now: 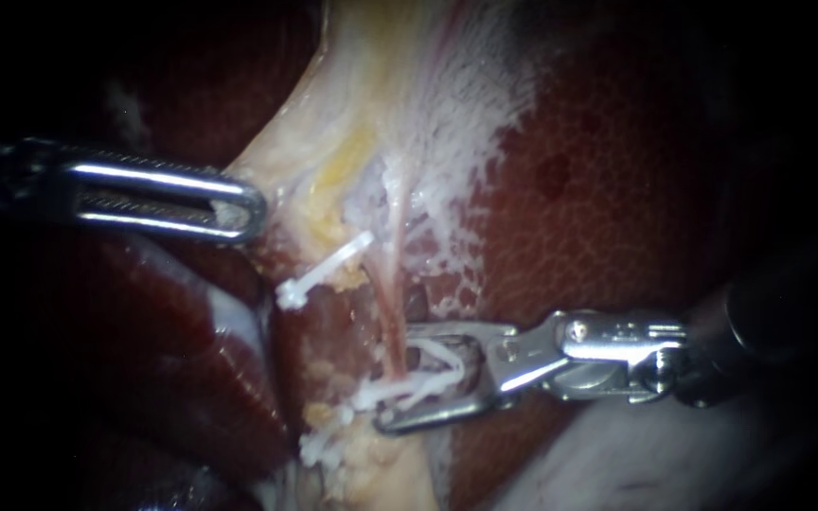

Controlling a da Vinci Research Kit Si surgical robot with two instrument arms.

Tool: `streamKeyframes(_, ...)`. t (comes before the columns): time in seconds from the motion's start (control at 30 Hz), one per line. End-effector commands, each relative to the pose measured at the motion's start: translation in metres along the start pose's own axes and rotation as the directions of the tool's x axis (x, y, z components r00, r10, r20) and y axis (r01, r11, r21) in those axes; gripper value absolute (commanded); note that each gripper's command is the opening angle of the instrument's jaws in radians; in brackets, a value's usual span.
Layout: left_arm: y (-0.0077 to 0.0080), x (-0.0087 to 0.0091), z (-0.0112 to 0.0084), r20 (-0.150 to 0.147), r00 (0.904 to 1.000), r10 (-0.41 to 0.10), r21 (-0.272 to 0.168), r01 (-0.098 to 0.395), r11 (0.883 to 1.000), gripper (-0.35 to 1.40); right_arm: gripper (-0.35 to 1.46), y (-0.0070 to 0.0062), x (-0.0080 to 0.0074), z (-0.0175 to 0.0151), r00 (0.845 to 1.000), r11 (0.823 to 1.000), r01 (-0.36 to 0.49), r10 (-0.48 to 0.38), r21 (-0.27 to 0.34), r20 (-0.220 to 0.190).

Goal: Clipping second clip right tube

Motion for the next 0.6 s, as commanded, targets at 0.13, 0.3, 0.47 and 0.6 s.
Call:
streamKeyframes(0.13, 0.0006, 0.0002, 0.0001, 0.001, 1.0, 0.0, -0.004, 0.0, 1.0, -0.21, 0.59, -0.0003, 0.0003, 0.0004, 1.0, 1.0, 0.001, -0.001, 0.004, 0.001)
streamKeyframes(0.3, 0.0011, 0.0003, 0.0001, 0.003, 1.0, 0.0, -0.009, 0.0, 1.0, -0.21, 0.58, -0.0004, 0.0003, 0.0004, 1.0, 1.0, -0.004, 0.004, 0.006, 0.001)
streamKeyframes(0.47, 0.0014, 0.0003, 0.0, 0.003, 1.0, 0.0, -0.008, 0.0, 1.0, -0.21, 0.58, -0.0005, 0.0003, 0.0002, 1.0, 1.0, -0.016, 0.016, 0.008, 0.001)
streamKeyframes(0.6, 0.0016, 0.0003, -0.0001, 0.004, 1.0, 0.0, -0.011, 0.0, 1.0, -0.21, 0.55, -0.0006, 0.0002, -0.0002, 0.999, 0.999, -0.033, 0.033, 0.01, 0.001)
